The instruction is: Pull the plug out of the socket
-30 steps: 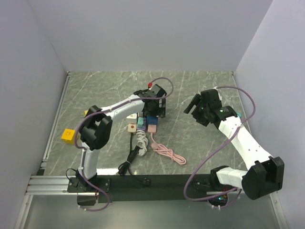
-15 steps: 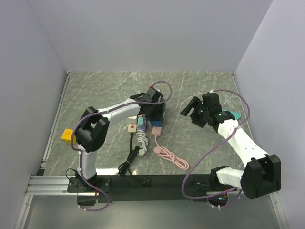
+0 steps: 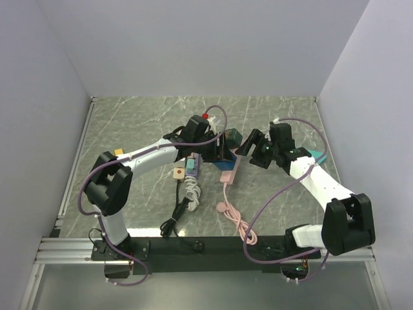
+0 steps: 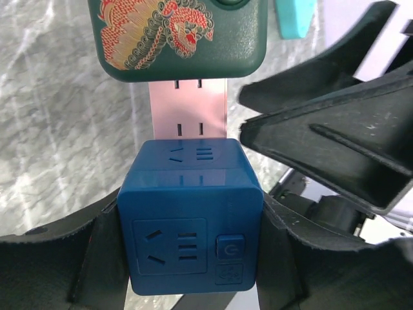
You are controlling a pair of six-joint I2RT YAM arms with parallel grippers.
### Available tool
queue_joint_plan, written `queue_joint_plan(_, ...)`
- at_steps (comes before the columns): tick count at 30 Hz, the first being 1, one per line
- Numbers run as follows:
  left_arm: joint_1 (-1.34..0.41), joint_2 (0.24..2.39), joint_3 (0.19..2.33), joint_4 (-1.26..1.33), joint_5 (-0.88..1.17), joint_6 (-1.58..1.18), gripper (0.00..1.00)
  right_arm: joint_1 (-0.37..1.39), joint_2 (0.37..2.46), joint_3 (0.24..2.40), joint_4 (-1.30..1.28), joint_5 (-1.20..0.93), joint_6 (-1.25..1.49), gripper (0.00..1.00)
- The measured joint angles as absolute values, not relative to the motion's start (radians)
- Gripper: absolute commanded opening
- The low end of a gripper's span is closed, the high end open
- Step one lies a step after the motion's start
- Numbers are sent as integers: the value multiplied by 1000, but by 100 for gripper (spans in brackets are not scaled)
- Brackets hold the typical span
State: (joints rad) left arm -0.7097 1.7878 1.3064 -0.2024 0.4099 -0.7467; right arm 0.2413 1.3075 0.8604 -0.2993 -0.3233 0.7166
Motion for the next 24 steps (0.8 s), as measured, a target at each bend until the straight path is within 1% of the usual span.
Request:
queue_joint_plan(3,-707,1788,1298,-174,432,-764,0,242,1309,848,-253,-351,730,84)
queue_joint_plan(7,-707,1784,1288,-152,452,-784,0,242,1332,847,-215,-375,741,80)
queue_joint_plan(10,-707,1769,1278,-134,461,-800,0,243,1363,847,-194,-392,746,73)
queue_joint_plan(11,-707,1763,1277,-130,465,-805,0,245,1375,847,-184,-395,748,68)
queue_joint_plan(13,-707,1748,1275,-121,474,-811,0,245,1393,847,-167,-400,759,65)
queue_joint_plan(14,-707,1740,1274,-120,472,-812,0,245,1400,847,-155,-407,767,61)
queue_joint_plan(16,-706,1733,1270,-120,472,-817,0,252,1404,847,-132,-416,777,57)
queue_joint_plan(17,-704,1732,1269,-120,474,-818,0,257,1406,848,-123,-416,781,53)
queue_joint_plan(18,-702,1732,1268,-120,476,-820,0,260,1409,849,-118,-416,784,40)
queue_joint_plan(19,-701,1732,1267,-121,474,-823,0,264,1414,850,-111,-419,789,31)
queue_joint_plan(21,-701,1732,1262,-121,472,-829,0,274,1423,857,-101,-422,804,6)
queue_joint_plan(22,-701,1732,1260,-118,469,-831,0,277,1427,859,-103,-418,804,0)
queue_joint_plan(24,-701,1732,1253,-116,469,-834,0,280,1431,863,-116,-407,802,0)
